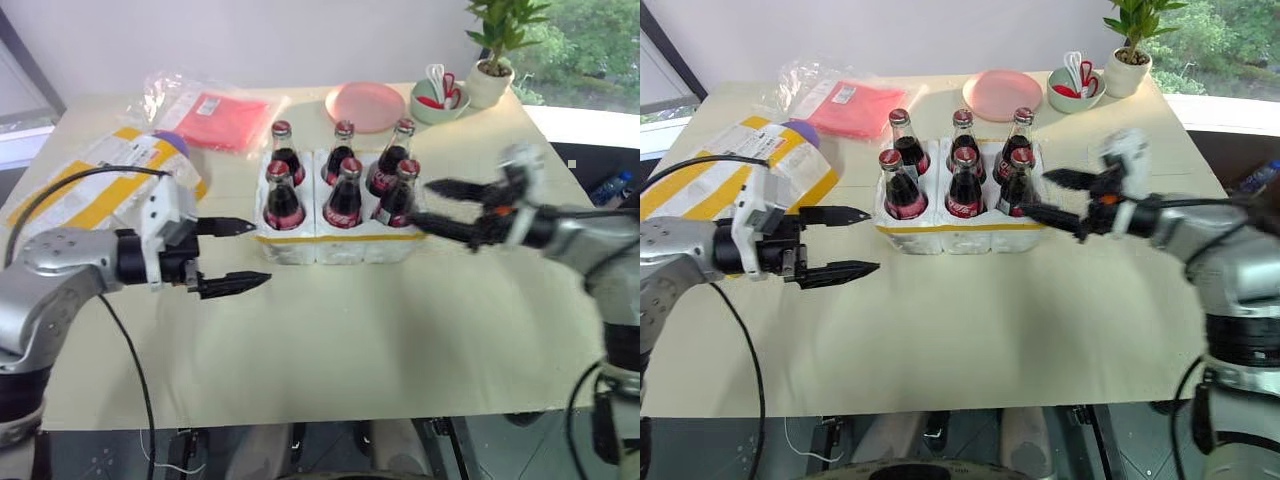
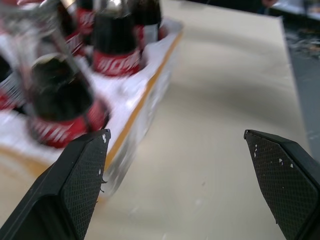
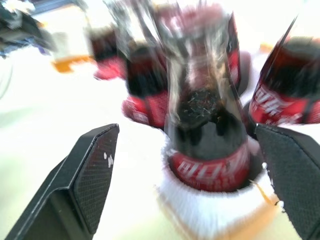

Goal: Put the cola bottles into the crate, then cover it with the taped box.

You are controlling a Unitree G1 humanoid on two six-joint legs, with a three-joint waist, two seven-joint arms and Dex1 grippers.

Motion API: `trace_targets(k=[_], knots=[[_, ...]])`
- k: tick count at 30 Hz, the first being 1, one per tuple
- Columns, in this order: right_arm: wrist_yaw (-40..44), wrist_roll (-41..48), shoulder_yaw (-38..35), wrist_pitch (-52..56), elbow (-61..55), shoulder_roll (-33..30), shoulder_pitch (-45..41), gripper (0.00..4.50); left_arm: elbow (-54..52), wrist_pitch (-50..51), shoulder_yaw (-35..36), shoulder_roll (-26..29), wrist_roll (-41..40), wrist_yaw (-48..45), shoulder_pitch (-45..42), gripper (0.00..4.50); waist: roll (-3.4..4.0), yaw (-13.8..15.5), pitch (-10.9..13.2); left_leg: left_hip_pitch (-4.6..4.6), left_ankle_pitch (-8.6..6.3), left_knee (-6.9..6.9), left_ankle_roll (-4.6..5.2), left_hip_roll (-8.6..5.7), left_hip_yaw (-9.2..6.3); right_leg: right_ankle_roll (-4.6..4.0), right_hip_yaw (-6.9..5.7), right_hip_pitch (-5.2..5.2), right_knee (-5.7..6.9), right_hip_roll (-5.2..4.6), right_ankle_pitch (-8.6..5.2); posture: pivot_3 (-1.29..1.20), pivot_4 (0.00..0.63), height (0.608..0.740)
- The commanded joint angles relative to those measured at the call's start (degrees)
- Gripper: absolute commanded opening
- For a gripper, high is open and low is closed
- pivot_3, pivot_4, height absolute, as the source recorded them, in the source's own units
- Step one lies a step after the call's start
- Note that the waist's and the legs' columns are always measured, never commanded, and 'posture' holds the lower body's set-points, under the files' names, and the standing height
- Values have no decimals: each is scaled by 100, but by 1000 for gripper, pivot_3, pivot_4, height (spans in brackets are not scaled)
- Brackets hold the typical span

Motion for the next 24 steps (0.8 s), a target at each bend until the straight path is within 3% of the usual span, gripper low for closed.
trace_targets(k=[1, 7, 8, 11, 13, 16, 19, 24], knots=[[359, 911, -1017, 516, -102, -586, -125, 4415, -369, -52, 928, 266, 257, 470, 299, 4500, 0, 1, 0, 2, 0, 0, 0, 4, 0, 0, 0, 3, 0, -1, 0, 0, 150, 740], [491, 694, -1161, 190, 20, -899, 8, 4415, -696, -89, 2347, 343, 867, 999, 1272, 4500, -1, -2, -1, 13, -1, 0, -1, 14, 5, -20, 0, 14, -3, -1, -12, 0, 150, 740], [554, 712, -1153, 189, 56, -903, 35, 4415, -759, 180, 2801, 207, 666, 1145, 1422, 4500, -1, -7, -1, 11, -1, 0, -1, 14, 8, -20, 1, 12, -6, -3, -12, 0, 150, 740], [678, 727, -1089, 137, 169, -844, 52, 4415, -492, 1484, 4282, -394, -1053, 2189, 1298, 4500, -2, 9, -1, 6, -2, 0, 1, 15, 9, -16, 0, 3, -5, -1, -10, 0, 150, 740], [727, 674, -925, 75, 299, -785, -37, 4415, -353, 1675, 4993, -777, -1348, 2375, 1730, 4500, 1, 9, -2, 6, -2, 0, 0, 16, 7, 1, -2, 2, -2, 1, -1, 0, 150, 740], [883, 563, -635, -50, 528, -768, -268, 4415, -494, 1080, 5198, -1206, -584, 2159, 2938, 4500, 2, -40, -3, 10, -1, -1, -1, 14, 13, 1, 1, 6, -3, -1, -1, 0, 150, 740], [1000, 463, -407, -133, 817, -761, -568, 4415, -266, -265, 4814, -1344, 757, 1948, 4010, 4500, -12, -20, -3, 9, -2, -1, -2, 15, 19, -22, 5, 9, -5, -5, -13, 0, 150, 740], [1122, 290, -151, -232, 1120, -716, -866, 4415, 795, -2598, 4317, -1095, 2650, 1873, 4751, 4500, -4, 50, -11, 9, -14, -2, -19, 63, 24, -55, -28, 35, -92, -3, -8, 0, 150, 740]])
